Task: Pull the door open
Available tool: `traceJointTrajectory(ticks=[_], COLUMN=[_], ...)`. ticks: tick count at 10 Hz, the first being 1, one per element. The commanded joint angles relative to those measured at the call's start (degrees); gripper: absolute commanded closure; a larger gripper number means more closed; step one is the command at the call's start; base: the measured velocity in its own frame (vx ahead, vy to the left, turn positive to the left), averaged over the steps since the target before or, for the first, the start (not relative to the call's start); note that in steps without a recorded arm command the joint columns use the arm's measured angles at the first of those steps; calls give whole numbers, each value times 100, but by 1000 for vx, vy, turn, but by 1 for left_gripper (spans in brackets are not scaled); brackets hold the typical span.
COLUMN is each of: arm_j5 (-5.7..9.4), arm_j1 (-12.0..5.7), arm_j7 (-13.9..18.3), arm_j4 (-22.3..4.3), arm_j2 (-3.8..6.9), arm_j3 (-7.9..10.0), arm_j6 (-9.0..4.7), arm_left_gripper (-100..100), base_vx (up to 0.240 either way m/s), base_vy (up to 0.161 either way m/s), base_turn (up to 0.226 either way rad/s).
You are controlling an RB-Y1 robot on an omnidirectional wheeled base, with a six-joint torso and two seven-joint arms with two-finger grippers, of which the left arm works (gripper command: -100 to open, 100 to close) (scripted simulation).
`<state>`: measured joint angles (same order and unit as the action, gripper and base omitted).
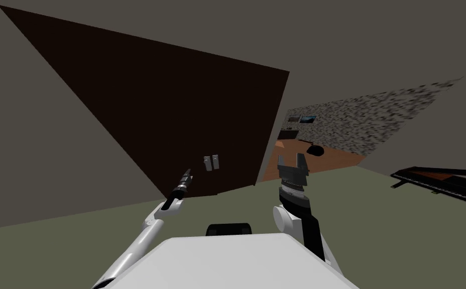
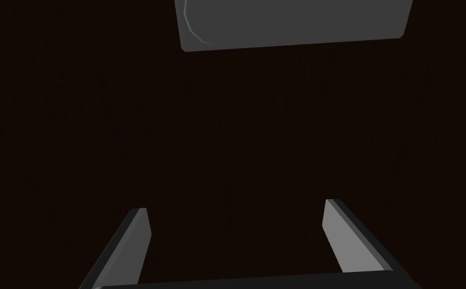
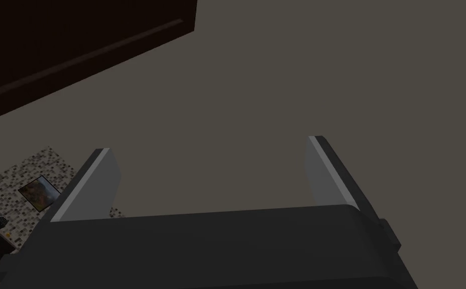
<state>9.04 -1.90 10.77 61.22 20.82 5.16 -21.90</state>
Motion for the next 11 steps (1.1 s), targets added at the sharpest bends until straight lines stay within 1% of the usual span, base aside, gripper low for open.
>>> traceJointTrajectory(ticks=[1,3,5,7,8,9,10,11], arm_j5=[6,3,-10,-33,-51,-34,-34,-34], arm_j1=[104,77,8,-113,-201,-151,-151,-151], arm_j7=[-66,-80,-90,-97,-98,-77,-77,-77], arm_j4=[47,25,33,78,119,78,78,78], arm_j2=[9,-8,-63,-164,-238,-163,-163,-163], arm_j3=[139,149,107,1,-85,-41,-41,-41], arm_j6=[67,54,37,17,5,0,0,0], arm_left_gripper=[-100,-100,-100,-100,-100,-100,100,100], base_vx=[105,140,193,204,245,118,-17,-40], base_vy=[97,68,7,-62,-127,-64,10,25], base_turn=[47,1,-77,-141,-224,-38,41,-7])
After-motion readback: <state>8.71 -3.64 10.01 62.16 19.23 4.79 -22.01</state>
